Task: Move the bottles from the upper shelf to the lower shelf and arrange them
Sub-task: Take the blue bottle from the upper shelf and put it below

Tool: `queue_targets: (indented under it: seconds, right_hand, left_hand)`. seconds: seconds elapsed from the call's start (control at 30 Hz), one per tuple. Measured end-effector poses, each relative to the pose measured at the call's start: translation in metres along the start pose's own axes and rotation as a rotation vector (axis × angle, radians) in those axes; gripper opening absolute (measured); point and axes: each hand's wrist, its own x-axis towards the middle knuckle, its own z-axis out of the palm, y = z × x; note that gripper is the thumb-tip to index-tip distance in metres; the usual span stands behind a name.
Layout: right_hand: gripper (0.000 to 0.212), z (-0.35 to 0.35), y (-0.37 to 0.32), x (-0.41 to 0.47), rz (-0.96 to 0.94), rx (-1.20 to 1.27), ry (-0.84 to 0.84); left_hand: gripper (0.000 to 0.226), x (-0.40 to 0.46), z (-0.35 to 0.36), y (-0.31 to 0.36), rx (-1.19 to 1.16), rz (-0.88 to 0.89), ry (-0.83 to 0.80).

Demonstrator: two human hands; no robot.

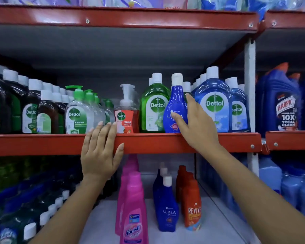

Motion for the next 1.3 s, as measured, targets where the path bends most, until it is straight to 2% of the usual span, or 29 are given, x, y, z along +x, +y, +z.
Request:
queue_targets:
  seconds: [0.07,0.13,0.2,0.3,0.47,0.53,0.87,1.1,1.3]
  right_hand:
    - [0.059,-0.002,0.0,0.01,0.077,0.067,-0.069]
    - [0.042,-0.005,-0.001,0.018,0.146,0.143,-0.12]
    - [0.037,-0.008,-0.001,0.022,0.196,0.24,-0.128]
    - [0.04,-0.011,-0.004,0.017,0.252,0.469,-0.041]
    - [0.045,-0.022,-0.011,0.011,0.197,0.646,0.193]
    - [0.043,-0.029,-0.014,0.011,0.19,0.733,0.208]
    - [0.037,-0.02,-0.009,-0.072,0.238,1.044,-0.068]
    - [0.045,0.025,0.008,-0.158,0.341,0.971,-0.144]
    - [0.043,0.057,0.025,-0.209,0.419,0.894,-0.264]
  left_hand:
    - [0.06,0.001,-0.001,0.0,0.012,0.001,-0.006]
    - [0.061,0.001,-0.001,0.0,0.017,0.004,-0.018]
    - [0.062,0.0,-0.002,0.0,0.016,-0.001,-0.029]
    - [0.062,0.001,-0.002,0.001,0.003,0.0,-0.032]
    - [0.062,0.0,0.0,0.0,-0.002,0.0,-0.031]
    - [0.062,0.001,-0.001,0.0,-0.001,0.001,-0.032]
    - [0.061,-0.001,-0.005,0.0,0.005,0.019,-0.043]
    - [0.058,-0.003,-0.001,-0.002,0.017,0.027,-0.014]
    - [0.055,-0.004,0.005,-0.003,0.052,0.04,0.049]
